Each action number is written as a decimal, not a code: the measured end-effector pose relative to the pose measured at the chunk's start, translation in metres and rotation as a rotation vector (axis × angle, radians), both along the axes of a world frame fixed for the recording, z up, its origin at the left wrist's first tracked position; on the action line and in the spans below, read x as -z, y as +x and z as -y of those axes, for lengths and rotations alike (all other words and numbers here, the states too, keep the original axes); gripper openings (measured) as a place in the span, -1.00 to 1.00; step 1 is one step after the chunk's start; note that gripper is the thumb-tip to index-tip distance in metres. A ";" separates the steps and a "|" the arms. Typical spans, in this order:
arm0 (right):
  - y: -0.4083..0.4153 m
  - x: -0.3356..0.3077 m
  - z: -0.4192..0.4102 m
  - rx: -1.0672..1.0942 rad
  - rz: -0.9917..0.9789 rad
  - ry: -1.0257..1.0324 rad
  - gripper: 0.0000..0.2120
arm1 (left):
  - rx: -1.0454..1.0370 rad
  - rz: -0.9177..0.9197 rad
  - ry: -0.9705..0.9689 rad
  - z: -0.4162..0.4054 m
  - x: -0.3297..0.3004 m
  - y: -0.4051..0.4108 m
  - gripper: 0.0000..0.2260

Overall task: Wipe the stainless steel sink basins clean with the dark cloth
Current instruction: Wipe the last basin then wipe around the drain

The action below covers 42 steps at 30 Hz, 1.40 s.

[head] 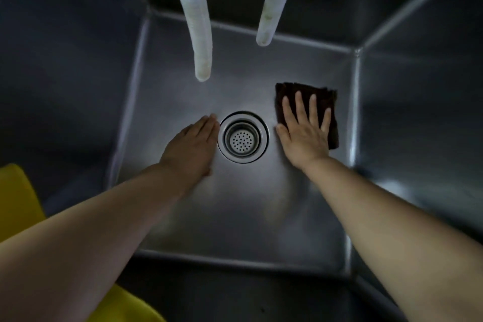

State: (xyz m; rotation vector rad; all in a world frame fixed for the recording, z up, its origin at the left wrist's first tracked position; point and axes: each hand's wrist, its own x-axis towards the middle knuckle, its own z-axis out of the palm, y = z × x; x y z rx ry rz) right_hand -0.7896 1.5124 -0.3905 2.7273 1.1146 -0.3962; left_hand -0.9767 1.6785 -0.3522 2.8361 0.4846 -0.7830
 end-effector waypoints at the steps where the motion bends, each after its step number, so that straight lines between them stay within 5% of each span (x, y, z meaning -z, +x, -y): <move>1: 0.003 0.001 -0.002 -0.008 -0.001 -0.001 -0.38 | -0.006 0.007 -0.006 0.000 0.000 -0.001 -0.10; 6: -0.026 -0.007 0.022 -0.040 -0.034 0.008 -0.38 | -0.052 -0.009 -0.077 0.001 -0.004 -0.001 -0.11; 11: -0.092 -0.021 0.069 -0.210 -0.077 -0.011 -0.38 | -0.121 -0.035 -0.271 -0.014 -0.022 0.008 -0.33; 17: -0.143 -0.036 0.055 -0.648 -0.230 -0.054 -0.45 | -0.129 -0.038 -0.051 -0.040 -0.071 -0.004 -0.65; 27: -0.166 -0.011 -0.081 -0.834 -0.215 0.000 -0.45 | -0.105 -0.125 0.055 -0.050 -0.126 -0.051 -0.74; 36: -0.048 -0.006 -0.143 -0.388 -0.104 0.061 -0.46 | -0.072 -0.090 0.079 -0.044 -0.122 -0.078 -0.59; 42: -0.005 -0.005 -0.055 -0.203 -0.078 0.115 -0.44 | 0.051 -0.020 0.216 -0.054 -0.121 -0.099 -0.60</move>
